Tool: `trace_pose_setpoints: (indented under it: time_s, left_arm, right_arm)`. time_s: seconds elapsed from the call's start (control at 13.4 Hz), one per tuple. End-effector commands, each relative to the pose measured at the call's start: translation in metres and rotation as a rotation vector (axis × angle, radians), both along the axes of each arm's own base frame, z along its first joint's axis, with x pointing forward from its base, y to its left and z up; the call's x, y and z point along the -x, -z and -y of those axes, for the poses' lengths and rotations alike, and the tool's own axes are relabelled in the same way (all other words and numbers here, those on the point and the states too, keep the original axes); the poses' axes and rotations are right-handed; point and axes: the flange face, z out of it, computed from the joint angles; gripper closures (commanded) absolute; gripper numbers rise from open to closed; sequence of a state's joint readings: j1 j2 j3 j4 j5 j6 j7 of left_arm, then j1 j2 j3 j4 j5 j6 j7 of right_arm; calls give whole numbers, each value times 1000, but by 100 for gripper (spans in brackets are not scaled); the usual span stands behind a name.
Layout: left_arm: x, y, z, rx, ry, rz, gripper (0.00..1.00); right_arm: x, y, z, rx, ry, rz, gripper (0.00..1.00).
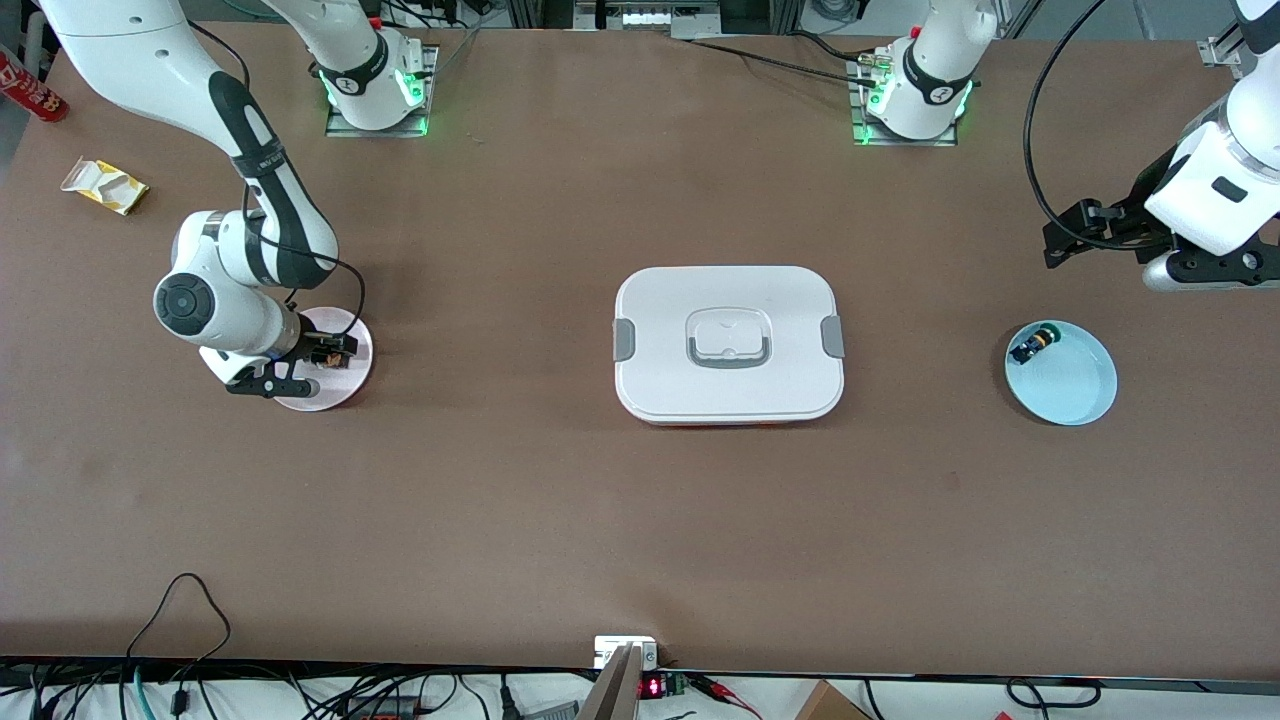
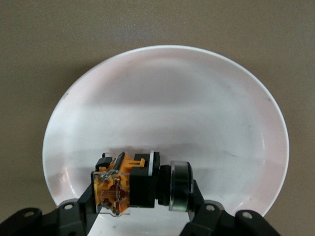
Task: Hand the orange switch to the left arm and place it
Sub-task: 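Lower the right gripper and close it on the orange switch, then lift the switch with the right gripper while the left gripper approaches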
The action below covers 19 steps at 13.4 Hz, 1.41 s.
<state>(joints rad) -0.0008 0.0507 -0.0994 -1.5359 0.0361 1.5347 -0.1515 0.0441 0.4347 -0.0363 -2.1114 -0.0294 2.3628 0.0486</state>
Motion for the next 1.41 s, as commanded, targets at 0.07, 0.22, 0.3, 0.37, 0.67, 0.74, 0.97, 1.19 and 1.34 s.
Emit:
trace_pose_setpoints:
  time_s: [0.07, 0.22, 0.3, 0.37, 0.67, 0.74, 0.97, 1.19, 1.34]
  left_arm:
    - [-3, -4, -2, -17, -9, -4, 0]
    - [-3, -5, -1, -17, -9, -4, 0]
    - [-3, -4, 2, -19, -5, -5, 0]
    - [-3, -5, 3, -20, 0, -4, 0]
    - [-26, 48, 7, -22, 8, -97, 0]
    - [-33, 53, 2, -36, 0, -106, 0]
    - [-30, 45, 0, -35, -12, -108, 0]
    - [-26, 50, 4, -34, -2, -140, 0]
    - [-25, 63, 17, -38, 21, -193, 0]
  right_arm:
    - [-30, -65, -29, -26, -90, -35, 92]
    - [-43, -102, -49, -26, -120, -39, 92]
    - [-49, -118, -61, -27, -137, -42, 92]
    - [-51, -131, -68, -28, -152, -49, 92]
    - [-48, -187, -127, -110, -402, -22, 98]
    - [-47, -206, -143, -149, -409, -12, 98]
    - [-47, -269, -196, -248, -570, 93, 98]
    - [-39, -296, -237, -359, -789, 190, 98]
    - [-37, -298, -249, -472, -959, 240, 98]
